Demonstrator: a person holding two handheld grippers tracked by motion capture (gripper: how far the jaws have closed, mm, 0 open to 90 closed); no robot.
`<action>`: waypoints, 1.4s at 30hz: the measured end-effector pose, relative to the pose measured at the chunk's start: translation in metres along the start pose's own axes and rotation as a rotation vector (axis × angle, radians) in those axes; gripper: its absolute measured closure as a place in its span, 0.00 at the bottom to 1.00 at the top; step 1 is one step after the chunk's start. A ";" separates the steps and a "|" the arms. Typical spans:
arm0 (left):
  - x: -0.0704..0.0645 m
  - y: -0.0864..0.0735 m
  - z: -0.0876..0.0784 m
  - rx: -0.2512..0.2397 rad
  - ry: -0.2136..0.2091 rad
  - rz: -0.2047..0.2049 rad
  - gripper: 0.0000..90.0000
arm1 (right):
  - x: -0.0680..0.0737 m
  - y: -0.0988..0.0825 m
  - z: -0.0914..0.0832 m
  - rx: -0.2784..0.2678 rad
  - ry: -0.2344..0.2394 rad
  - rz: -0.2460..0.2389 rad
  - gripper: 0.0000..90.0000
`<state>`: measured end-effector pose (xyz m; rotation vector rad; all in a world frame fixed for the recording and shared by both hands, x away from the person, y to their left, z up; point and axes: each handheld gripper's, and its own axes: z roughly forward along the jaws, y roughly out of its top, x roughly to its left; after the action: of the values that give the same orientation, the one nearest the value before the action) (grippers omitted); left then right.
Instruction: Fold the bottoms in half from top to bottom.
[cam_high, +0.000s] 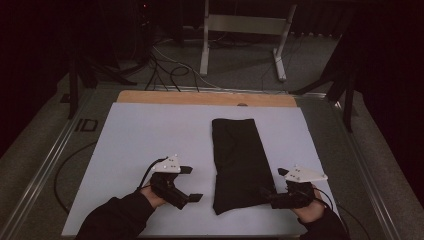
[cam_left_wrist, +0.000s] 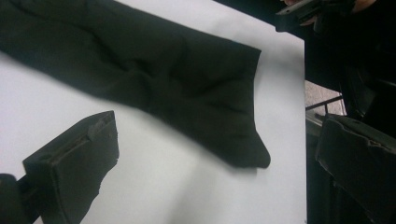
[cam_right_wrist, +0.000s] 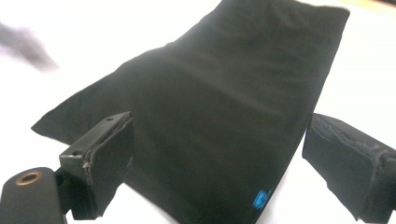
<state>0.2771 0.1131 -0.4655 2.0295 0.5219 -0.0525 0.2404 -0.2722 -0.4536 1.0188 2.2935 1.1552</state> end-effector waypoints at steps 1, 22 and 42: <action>0.000 0.004 0.000 -0.002 0.003 0.004 0.00 | -0.001 0.003 -0.001 -0.008 -0.005 -0.004 0.10; 0.014 0.053 -0.006 -0.023 0.091 0.021 0.00 | -0.025 0.063 0.000 -0.098 -0.069 -0.075 0.10; 0.038 0.075 0.006 0.013 0.183 -0.014 0.00 | -0.056 0.099 0.032 -0.115 -0.079 -0.051 0.10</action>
<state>0.3414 0.0908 -0.4158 2.0546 0.6517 0.1231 0.3399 -0.2573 -0.3922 0.9407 2.1531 1.1897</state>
